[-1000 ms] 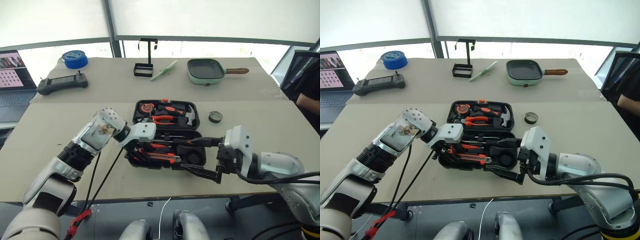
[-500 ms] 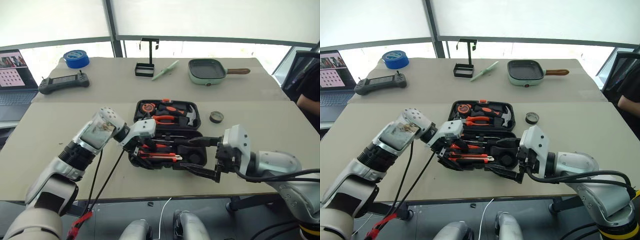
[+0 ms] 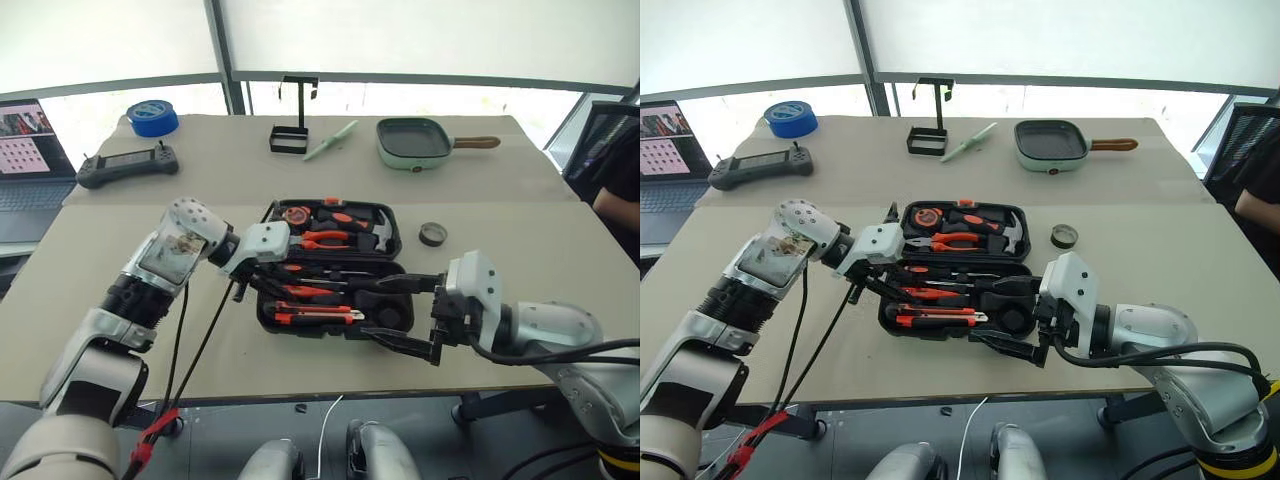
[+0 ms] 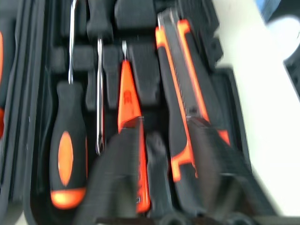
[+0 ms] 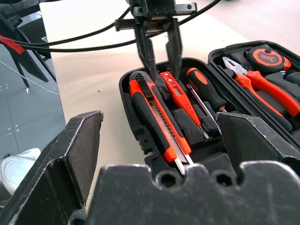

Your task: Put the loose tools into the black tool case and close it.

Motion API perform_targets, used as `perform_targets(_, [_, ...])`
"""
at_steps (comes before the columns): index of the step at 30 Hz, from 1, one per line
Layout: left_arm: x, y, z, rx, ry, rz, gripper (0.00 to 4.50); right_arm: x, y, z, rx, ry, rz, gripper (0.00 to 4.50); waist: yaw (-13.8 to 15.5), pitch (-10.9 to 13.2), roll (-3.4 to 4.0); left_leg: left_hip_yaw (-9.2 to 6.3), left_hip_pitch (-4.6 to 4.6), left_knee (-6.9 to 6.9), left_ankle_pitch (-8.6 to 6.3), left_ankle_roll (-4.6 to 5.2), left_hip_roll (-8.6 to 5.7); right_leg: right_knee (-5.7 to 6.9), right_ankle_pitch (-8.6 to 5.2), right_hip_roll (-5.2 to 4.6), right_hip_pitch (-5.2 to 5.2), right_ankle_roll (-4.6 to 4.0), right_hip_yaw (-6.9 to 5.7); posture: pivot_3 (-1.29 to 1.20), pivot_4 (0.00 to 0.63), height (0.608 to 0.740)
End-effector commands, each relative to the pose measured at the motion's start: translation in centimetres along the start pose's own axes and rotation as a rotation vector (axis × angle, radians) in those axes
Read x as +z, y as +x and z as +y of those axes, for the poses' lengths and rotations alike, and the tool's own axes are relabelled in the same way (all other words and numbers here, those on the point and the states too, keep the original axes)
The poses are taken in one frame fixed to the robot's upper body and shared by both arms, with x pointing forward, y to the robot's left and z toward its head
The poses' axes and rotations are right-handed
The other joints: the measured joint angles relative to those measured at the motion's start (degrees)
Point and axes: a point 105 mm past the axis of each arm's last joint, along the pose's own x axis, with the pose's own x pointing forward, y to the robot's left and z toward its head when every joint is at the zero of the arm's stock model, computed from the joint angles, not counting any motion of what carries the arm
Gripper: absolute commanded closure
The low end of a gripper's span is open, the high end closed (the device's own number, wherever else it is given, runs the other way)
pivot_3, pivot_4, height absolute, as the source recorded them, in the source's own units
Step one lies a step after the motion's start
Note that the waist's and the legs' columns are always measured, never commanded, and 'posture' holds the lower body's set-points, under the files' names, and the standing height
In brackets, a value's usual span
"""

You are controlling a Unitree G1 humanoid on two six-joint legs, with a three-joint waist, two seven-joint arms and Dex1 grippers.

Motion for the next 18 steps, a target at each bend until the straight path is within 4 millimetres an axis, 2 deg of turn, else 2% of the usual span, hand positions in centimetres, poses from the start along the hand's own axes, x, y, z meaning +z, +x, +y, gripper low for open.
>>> perform_targets(1, [0.2, -0.5, -0.5, -0.026, 0.04, 0.015, 4.44, 0.6, 0.2, 0.3, 0.008, -0.037, -0.021, 0.0, 0.0, 0.0, 0.0, 0.0, -0.01, 0.0, 0.0, 0.0, 0.0, 0.0, 0.0, 0.0, 0.0, 0.0, 0.0, 0.0, 0.15, 0.74])
perform_targets(11, [-3.9, 1.3, -2.3, -0.107, 0.123, 0.21, 4.44, 0.4, 0.3, 0.1, -0.004, -0.022, -0.024, 0.0, -0.1, 0.0, 0.03, 0.01, 0.05, 0.0, 0.0, 0.01, 0.0, 0.0, 0.0, -0.02, 0.05, 0.0, 0.01, 0.0, 0.15, 0.74])
perform_targets(13, [-4.5, 1.7, -2.0, -0.098, 0.154, 0.244, 4.44, 0.4, 0.3, 0.0, -0.007, -0.022, -0.023, 0.0, -0.2, 0.0, 0.02, 0.02, 0.06, -0.01, -0.01, 0.01, 0.0, 0.0, 0.0, -0.01, 0.04, 0.0, 0.02, 0.0, 0.15, 0.74])
perform_targets(15, [-4.7, 2.2, -1.3, -0.068, 0.168, 0.251, 4.44, 0.4, 0.4, -0.1, -0.009, -0.021, -0.022, 0.0, -0.2, -0.1, 0.07, 0.01, 0.05, -0.01, -0.01, 0.01, 0.02, -0.01, 0.0, 0.02, 0.03, 0.0, 0.0, 0.0, 0.15, 0.74])
perform_targets(18, [-3.9, 2.4, -0.8, -0.057, 0.147, 0.208, 4.44, 0.3, 0.3, -0.1, -0.011, -0.018, -0.019, 0.0, 0.3, -0.2, 0.21, 0.02, 0.11, 0.0, -0.01, 0.03, 0.0, 0.01, 0.0, -0.02, 0.13, 0.01, 0.01, 0.0, 0.15, 0.74])
